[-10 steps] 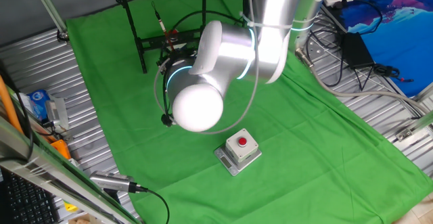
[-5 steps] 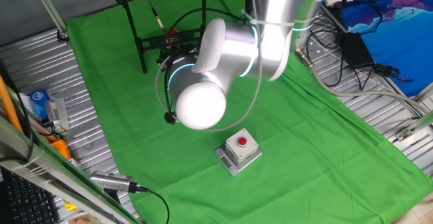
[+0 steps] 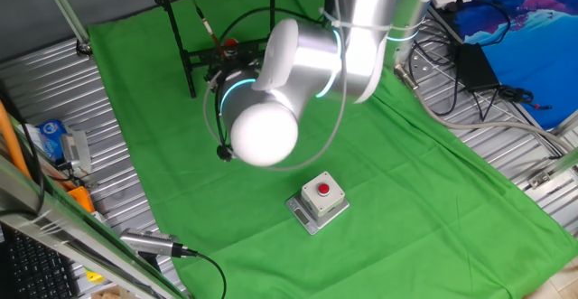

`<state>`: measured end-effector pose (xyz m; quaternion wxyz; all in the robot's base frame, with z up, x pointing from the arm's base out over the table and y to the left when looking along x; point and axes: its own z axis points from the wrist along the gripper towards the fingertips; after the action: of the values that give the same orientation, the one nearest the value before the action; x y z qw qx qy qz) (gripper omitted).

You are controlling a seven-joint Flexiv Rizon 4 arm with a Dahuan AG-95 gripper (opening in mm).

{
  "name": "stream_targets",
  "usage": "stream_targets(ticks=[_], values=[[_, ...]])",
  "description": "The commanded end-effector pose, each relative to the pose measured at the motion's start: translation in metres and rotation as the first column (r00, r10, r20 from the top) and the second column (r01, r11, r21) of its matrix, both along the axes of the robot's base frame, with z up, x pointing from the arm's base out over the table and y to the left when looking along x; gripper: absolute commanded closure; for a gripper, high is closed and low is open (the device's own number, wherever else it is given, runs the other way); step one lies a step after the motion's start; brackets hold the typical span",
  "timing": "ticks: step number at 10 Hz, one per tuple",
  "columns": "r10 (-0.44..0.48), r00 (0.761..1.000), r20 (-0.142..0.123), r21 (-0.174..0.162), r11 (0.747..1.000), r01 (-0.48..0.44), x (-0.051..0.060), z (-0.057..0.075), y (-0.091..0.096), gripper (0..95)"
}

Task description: Place the brush on the pen rack

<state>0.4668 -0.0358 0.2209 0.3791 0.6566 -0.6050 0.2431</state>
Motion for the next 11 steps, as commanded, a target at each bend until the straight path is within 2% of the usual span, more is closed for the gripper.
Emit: stream_targets(ticks=[1,5,8,11], values=[[0.006,1.0,-0.002,0.003,1.0,-0.006,-0.001,0.001,-0.004,95.0],[0.009,1.0,-0.004,0.009,1.0,-0.009,-0.002,0.0,-0.005,95.0],[0.019,1.0,0.005,0.026,0.999,-0.019,0.0,-0.008,-0.011,95.0],[0.02,1.0,0.013,0.035,0.999,-0.02,0.001,-0.01,-0.012,95.0]])
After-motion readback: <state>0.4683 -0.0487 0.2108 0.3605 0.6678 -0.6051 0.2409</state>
